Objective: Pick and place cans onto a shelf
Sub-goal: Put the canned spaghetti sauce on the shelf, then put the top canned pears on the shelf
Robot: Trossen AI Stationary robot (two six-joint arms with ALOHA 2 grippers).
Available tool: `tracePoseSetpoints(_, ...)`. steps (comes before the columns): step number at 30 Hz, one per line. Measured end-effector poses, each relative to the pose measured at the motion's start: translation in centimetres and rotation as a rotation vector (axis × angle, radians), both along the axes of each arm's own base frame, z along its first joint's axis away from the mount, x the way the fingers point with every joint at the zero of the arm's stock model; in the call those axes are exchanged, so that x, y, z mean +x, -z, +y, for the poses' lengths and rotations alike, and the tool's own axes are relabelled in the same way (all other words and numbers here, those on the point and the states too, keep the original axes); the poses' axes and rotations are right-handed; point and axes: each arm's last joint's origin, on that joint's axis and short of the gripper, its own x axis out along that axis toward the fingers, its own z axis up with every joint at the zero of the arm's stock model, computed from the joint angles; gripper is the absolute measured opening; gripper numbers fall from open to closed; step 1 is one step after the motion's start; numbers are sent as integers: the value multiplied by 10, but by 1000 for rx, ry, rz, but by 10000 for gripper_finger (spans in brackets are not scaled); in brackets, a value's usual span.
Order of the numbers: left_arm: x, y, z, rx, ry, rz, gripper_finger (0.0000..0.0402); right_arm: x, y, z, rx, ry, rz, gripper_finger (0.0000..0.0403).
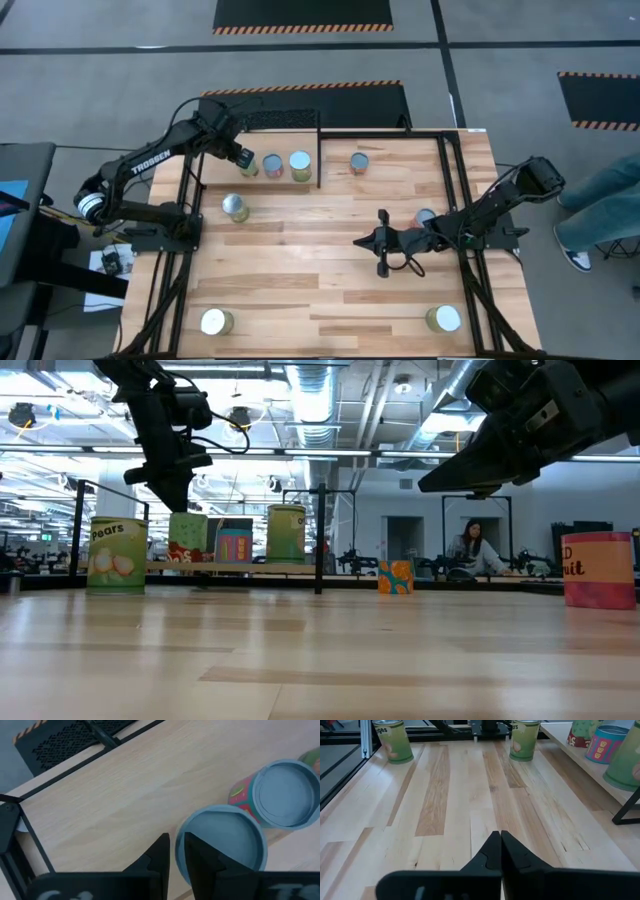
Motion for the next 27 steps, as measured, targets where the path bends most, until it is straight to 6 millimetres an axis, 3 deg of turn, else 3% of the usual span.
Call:
tracePoseSetpoints(6, -1, -8, 0, 51, 37, 42, 45, 0, 0, 0, -1, 0, 0, 9)
tracePoseSetpoints(12, -5, -42, -13, 155, 99, -15, 26, 0, 0, 0, -2, -1, 0, 9)
tracePoseSetpoints(18, -12, -63, -59, 167, 247, -37, 2, 0, 0, 0, -4, 2, 0, 5)
tracePoseSetpoints(27, -19, -69, -128, 114, 429, -34, 4, 1, -2, -3, -67, 8, -14, 4)
